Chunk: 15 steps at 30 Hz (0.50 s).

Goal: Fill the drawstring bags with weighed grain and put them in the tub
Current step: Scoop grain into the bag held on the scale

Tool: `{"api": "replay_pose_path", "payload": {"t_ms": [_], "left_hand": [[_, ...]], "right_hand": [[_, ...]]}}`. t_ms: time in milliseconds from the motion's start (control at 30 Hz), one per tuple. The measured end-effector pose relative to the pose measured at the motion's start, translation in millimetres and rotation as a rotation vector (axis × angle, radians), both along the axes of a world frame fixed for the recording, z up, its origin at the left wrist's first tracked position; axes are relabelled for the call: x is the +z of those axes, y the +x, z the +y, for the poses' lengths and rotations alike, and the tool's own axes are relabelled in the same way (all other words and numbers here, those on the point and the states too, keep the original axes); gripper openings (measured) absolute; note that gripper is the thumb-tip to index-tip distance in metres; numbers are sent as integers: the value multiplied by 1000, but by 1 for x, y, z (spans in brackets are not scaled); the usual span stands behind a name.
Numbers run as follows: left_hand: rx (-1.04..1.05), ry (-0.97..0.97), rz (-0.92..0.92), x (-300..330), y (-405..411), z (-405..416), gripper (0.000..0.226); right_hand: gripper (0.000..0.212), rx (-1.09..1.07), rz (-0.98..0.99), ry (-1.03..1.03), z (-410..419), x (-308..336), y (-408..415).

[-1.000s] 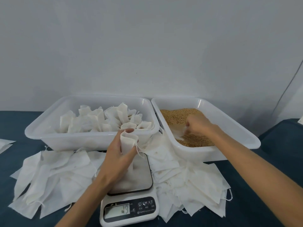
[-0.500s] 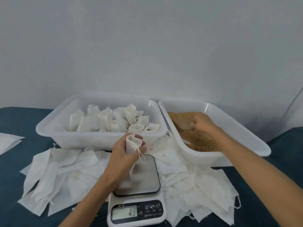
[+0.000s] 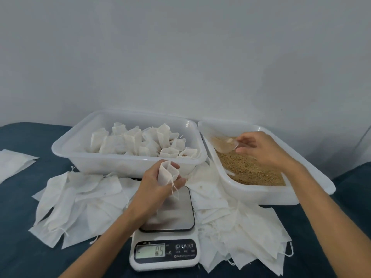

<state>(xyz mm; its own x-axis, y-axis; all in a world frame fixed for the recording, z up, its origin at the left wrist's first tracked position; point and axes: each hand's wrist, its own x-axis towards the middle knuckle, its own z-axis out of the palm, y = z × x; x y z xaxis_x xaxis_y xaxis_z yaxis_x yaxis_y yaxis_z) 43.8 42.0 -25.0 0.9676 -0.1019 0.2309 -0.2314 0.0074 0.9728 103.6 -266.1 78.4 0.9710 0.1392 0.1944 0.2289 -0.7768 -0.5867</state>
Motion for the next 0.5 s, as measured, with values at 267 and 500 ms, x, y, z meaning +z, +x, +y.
{"api": "replay_pose_path", "payload": {"t_ms": [267,500], "left_hand": [[-84,7,41,7,-2,6,33],[-60,-2,60,8,-3,5,18]], "right_hand": [[29,270,46,-33,49,39,-5],[43,257,-68,-117,54,32,-10]]}}
